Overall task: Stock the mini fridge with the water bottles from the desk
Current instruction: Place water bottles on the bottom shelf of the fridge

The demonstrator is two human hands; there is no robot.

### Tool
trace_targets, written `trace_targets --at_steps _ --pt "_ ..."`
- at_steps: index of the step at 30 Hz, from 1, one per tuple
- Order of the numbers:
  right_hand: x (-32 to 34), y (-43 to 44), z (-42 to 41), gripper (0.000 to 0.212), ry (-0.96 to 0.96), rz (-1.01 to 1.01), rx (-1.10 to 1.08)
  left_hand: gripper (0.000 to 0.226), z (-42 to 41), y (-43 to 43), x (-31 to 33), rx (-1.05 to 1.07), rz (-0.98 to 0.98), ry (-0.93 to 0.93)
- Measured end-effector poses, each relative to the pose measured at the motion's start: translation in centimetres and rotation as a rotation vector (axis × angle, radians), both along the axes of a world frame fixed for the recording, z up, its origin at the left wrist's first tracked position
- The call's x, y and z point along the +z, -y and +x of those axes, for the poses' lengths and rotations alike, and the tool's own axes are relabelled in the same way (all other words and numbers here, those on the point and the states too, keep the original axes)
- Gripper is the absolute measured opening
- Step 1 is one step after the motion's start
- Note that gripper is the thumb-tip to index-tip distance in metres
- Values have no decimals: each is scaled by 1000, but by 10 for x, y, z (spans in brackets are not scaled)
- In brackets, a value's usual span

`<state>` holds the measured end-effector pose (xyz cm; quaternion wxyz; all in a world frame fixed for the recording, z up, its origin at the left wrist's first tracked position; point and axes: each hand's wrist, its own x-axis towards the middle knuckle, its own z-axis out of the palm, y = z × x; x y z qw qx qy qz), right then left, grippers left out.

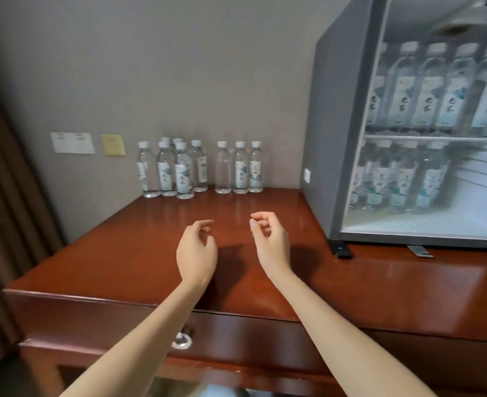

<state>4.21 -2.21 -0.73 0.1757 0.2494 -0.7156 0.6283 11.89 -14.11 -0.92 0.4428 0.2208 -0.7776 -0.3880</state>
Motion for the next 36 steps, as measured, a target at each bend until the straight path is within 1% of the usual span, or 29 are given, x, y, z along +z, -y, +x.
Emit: trace_targets --at_steps 2,5,7,11,15,22,27,36 --pt "1 31 10 8 3 16 55 32 17 28 0 58 54 23" --pt "2 73 25 8 20 32 129 34 37 64 -2 144 204 46" --pt "2 95 31 8 26 44 170 34 44 79 -2 166 275 39" --pt "-1 122 31 7 34 53 191 31 41 90 -2 134 275 34" --pt "-3 134 16 7 101 24 172 29 30 101 -1 119 269 30" --pt "-3 151 -2 6 76 59 159 28 12 119 -2 125 305 6" --pt "-4 158 -8 7 74 42 168 26 6 124 -2 138 323 -11" --pt "-3 151 -6 9 130 11 196 27 8 118 0 120 279 -1"
